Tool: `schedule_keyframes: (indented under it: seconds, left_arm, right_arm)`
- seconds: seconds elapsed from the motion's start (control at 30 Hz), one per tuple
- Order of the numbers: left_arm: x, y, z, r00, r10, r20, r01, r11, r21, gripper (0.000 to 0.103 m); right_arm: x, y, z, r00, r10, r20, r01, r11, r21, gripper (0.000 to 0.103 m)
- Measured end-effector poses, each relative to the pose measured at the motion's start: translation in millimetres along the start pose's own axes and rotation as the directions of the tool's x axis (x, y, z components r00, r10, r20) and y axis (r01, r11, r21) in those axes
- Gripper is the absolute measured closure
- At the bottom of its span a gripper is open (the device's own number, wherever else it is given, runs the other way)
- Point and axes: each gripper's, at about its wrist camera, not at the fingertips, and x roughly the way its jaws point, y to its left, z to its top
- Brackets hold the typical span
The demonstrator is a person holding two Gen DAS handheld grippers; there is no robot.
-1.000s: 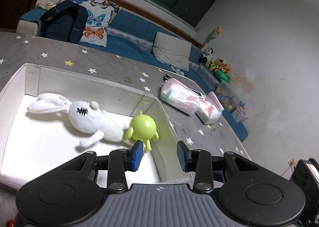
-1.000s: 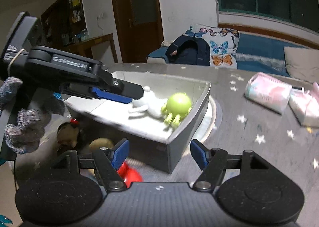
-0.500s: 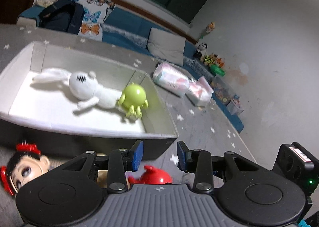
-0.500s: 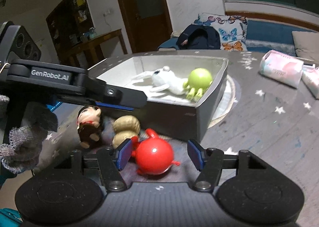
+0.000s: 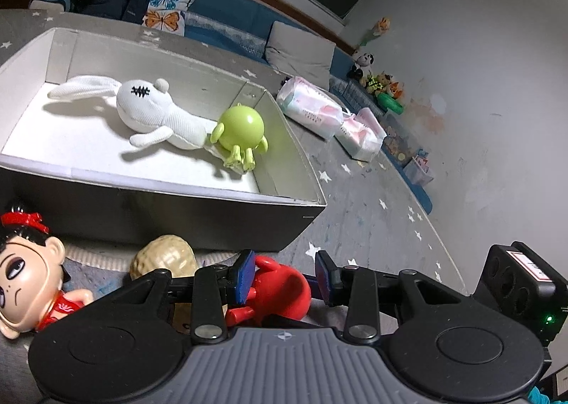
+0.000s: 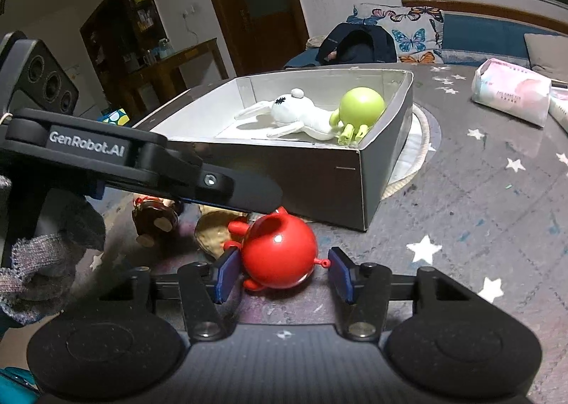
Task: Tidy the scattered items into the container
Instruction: 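Grasp the red round toy with the left gripper and lift it, then lower the red toy into the box beside the rabbit and release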
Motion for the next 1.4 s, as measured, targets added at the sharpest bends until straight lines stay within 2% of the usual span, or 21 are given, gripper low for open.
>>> schedule_keyframes:
  seconds: [0.17, 0.33, 0.47, 0.67, 0.87, 1.0, 1.13, 1.23, 1.4]
  left_arm:
    - [6.2, 2.6, -0.9, 1.0, -0.007, -0.022, 0.007, 1.0, -0.013, 0.064]
    - [6.0, 4.3, -1.8, 1.0, -0.007, -0.021, 0.006, 1.0, -0.024, 0.07]
    - [0.7, 4.4, -0.8, 1.0, -0.024, -0.01, 0.023, 0.999, -0.032, 0.071]
    - [-18.9, -7.6, 8.5, 0.997, -0.043, 0.059, 0.043, 0.999, -0.003, 0.071]
    - [-44.6, -6.4, 32.3, 0.984, -0.041, 0.173, 0.042, 0.999, 0.001, 0.071]
    - [-55.7, 7.2, 51.6, 0.972, -0.012, 0.233, 0.016, 1.0, -0.015, 0.07]
    - [-58.0, 32.0, 71.6, 0.963, 0.036, 0.267, -0.018, 0.997, -0.07, 0.07]
    - [-55.6, 53.6, 84.1, 0.96, 0.072, 0.269, -0.042, 0.992, -0.116, 0.07]
    - [-46.4, 89.5, 97.3, 0.965, 0.118, 0.233, -0.075, 0.98, -0.185, 0.07]
  right_arm:
    - [0.8, 0.1, -0.9, 1.0, 0.011, 0.003, -0.011, 1.0, 0.006, 0.05]
    - [-0.6, 1.5, -1.1, 1.0, 0.009, 0.006, -0.009, 1.0, 0.007, 0.05]
    - [-6.5, 4.9, 0.6, 1.0, 0.003, 0.013, -0.003, 1.0, -0.011, 0.05]
    - [-24.0, 15.6, 19.3, 0.998, -0.007, 0.058, 0.012, 0.997, -0.079, 0.051]
    - [-27.7, 27.0, 55.2, 0.995, 0.006, 0.103, 0.013, 0.983, -0.185, 0.051]
    - [-12.2, 34.9, 84.3, 0.993, 0.029, 0.117, 0.002, 0.965, -0.263, 0.051]
    - [18.8, 41.5, 115.7, 0.994, 0.06, 0.086, -0.031, 0.951, -0.308, 0.051]
    - [45.2, 42.5, 134.0, 0.996, 0.083, 0.042, -0.066, 0.948, -0.313, 0.051]
    - [87.6, 38.3, 152.1, 0.992, 0.117, -0.047, -0.126, 0.952, -0.28, 0.051]
